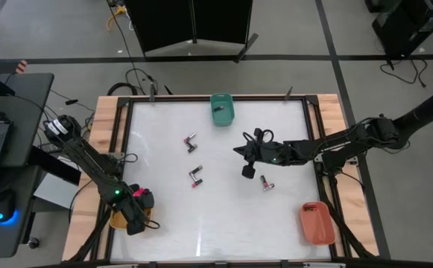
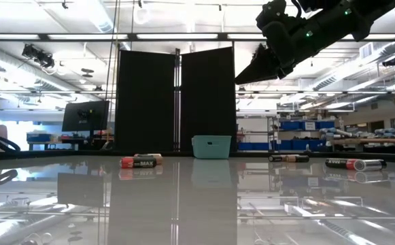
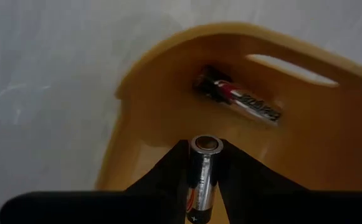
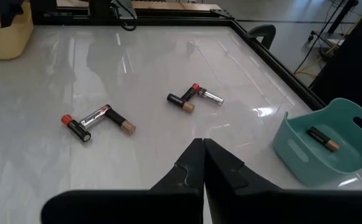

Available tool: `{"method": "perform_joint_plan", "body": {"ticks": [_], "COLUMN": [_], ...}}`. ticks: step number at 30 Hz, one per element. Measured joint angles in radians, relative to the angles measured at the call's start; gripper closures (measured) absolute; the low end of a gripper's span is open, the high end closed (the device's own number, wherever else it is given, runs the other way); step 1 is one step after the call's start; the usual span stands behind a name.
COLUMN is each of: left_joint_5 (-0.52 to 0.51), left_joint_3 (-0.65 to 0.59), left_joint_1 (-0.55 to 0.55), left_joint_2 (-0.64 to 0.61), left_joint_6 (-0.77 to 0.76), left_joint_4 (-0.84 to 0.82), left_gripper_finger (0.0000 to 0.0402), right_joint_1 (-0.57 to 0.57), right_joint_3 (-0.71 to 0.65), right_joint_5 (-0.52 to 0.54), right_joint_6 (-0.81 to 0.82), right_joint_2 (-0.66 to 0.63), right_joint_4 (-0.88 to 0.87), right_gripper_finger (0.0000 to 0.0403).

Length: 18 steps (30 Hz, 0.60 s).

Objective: Sort batteries
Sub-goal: Put the silver battery into the yellow bin

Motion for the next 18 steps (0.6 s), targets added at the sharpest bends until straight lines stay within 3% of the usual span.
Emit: {"method": "perform_joint_plan", "body": {"ticks": [11,15,18], "left_joint_5": [0.014,0.111,0.124], "left_joint_3": [0.009,0.012,0.031], "left_joint_1": [0.000,0.006,0.009], "left_joint_2": [0.000,0.000,-0.003], "left_joint_6": [-0.019,-0.027,-0.033], "left_joint_4": [-0.011,-0.038,-0.091], "left_gripper_finger": [0.0306,0.0306,0.0319], "right_joint_1": [0.000,0.000,0.000], "right_joint_3": [0.000,0.000,0.000], "right_joint_5": [0.000,0.000,0.000], "right_joint_6": [0.000,0.000,0.000], "right_joint_2": [0.000,0.000,0.000], "right_joint_4": [0.000,0.000,0.000], "right_gripper_finger": [0.0392,0.0391,0.0389]}}
